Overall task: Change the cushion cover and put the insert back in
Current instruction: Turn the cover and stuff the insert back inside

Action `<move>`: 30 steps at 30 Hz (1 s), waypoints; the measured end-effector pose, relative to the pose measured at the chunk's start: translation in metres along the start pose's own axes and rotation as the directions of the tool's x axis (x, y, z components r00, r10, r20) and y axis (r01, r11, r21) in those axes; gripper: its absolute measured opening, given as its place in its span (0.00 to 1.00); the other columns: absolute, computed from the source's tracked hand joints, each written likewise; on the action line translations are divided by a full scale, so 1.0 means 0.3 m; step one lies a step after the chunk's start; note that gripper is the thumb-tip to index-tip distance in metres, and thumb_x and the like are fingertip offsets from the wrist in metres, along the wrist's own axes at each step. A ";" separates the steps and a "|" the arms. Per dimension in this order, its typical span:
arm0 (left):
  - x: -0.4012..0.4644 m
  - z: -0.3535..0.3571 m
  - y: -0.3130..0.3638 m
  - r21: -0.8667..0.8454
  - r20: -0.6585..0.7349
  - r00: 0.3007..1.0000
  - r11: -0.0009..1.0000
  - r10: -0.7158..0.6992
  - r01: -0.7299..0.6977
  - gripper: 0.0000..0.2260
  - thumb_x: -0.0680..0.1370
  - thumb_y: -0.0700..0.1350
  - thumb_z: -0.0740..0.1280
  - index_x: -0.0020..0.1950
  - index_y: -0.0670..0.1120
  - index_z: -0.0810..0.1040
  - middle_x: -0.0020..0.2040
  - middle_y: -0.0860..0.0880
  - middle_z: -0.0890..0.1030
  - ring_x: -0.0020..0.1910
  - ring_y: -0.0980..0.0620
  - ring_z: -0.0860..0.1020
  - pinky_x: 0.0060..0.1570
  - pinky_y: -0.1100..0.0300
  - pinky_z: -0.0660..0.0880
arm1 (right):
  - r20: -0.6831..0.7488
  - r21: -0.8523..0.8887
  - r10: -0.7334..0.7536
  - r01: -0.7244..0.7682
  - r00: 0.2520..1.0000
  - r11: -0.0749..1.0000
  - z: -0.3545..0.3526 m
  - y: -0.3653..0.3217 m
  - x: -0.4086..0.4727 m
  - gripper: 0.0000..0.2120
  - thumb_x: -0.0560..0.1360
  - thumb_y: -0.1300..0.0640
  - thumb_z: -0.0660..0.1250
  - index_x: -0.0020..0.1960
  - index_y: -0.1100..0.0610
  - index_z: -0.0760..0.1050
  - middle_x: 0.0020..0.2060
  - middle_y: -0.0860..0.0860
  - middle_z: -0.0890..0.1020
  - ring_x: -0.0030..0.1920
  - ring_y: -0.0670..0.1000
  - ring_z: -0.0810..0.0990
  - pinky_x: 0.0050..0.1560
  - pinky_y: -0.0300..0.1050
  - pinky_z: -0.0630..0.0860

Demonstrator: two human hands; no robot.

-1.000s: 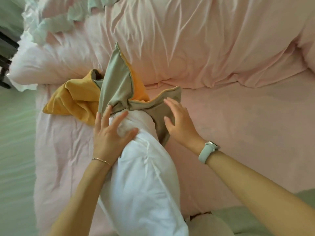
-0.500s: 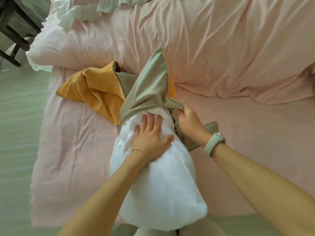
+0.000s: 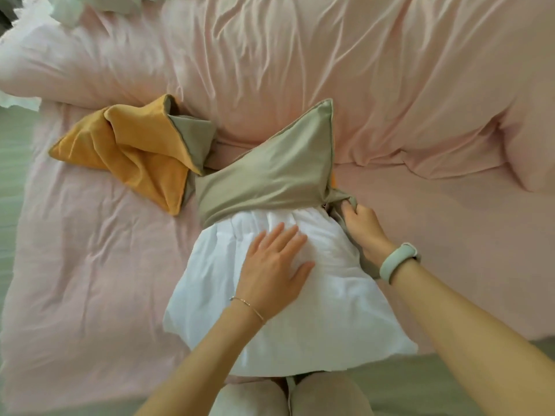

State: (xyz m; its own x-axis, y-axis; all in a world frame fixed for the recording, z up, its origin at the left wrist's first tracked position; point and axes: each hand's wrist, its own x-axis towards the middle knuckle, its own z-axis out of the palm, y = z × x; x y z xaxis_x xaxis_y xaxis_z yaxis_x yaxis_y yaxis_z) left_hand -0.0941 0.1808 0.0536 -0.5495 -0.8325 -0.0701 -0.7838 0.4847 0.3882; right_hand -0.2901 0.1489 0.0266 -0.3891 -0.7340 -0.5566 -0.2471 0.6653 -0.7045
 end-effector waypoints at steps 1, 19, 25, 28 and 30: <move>-0.012 0.005 -0.014 0.032 0.043 0.997 0.998 -0.064 0.062 0.25 0.74 0.61 0.55 0.65 0.49 0.73 0.67 0.49 0.73 0.68 0.43 0.68 0.63 0.40 0.67 | -0.003 -0.002 0.020 -0.020 1.000 1.000 -0.011 0.020 -0.001 0.16 0.80 0.54 0.54 0.35 0.58 0.68 0.32 0.52 0.71 0.38 0.52 0.69 0.37 0.45 0.64; 0.226 0.188 -0.015 -0.078 0.454 0.890 0.995 -0.024 0.067 0.28 0.77 0.60 0.59 0.74 0.53 0.58 0.76 0.51 0.54 0.76 0.50 0.49 0.71 0.51 0.46 | -0.057 -0.391 0.054 -0.073 0.997 0.918 -0.041 0.226 -0.062 0.11 0.80 0.57 0.56 0.55 0.64 0.69 0.51 0.61 0.75 0.54 0.62 0.73 0.47 0.48 0.67; -0.050 0.213 -0.114 -0.044 -0.204 0.977 0.998 -0.057 0.049 0.18 0.75 0.48 0.59 0.63 0.45 0.72 0.63 0.44 0.76 0.67 0.43 0.68 0.65 0.47 0.62 | -0.032 -0.550 -0.717 0.587 0.697 0.595 0.031 0.105 -0.052 0.08 0.75 0.61 0.60 0.49 0.63 0.76 0.43 0.59 0.77 0.44 0.58 0.74 0.43 0.51 0.73; -0.108 0.225 -0.192 0.023 -0.192 0.951 0.968 -0.241 0.250 0.24 0.75 0.56 0.57 0.68 0.47 0.66 0.68 0.44 0.71 0.70 0.44 0.61 0.67 0.41 0.57 | 0.160 -0.552 -0.830 0.745 0.534 0.374 0.164 0.039 -0.013 0.10 0.73 0.60 0.59 0.42 0.60 0.78 0.36 0.55 0.77 0.36 0.58 0.76 0.35 0.48 0.73; -0.101 0.225 -0.202 -0.001 -0.146 0.955 0.965 -0.259 0.261 0.26 0.75 0.59 0.57 0.69 0.47 0.65 0.70 0.44 0.68 0.71 0.44 0.59 0.66 0.39 0.58 | 0.202 -0.598 -0.846 0.746 0.493 0.293 0.237 0.010 0.025 0.10 0.71 0.59 0.60 0.38 0.58 0.78 0.32 0.54 0.76 0.33 0.57 0.75 0.32 0.45 0.73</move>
State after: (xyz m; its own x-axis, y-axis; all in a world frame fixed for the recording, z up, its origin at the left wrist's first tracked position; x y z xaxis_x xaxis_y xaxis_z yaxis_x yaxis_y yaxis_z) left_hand -0.0495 0.1948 -0.0296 -0.2800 -0.9594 -0.0335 -0.8999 0.2502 0.3573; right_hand -0.2307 0.1356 -0.0109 0.1963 -0.9525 0.2328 -0.8931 -0.2716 -0.3585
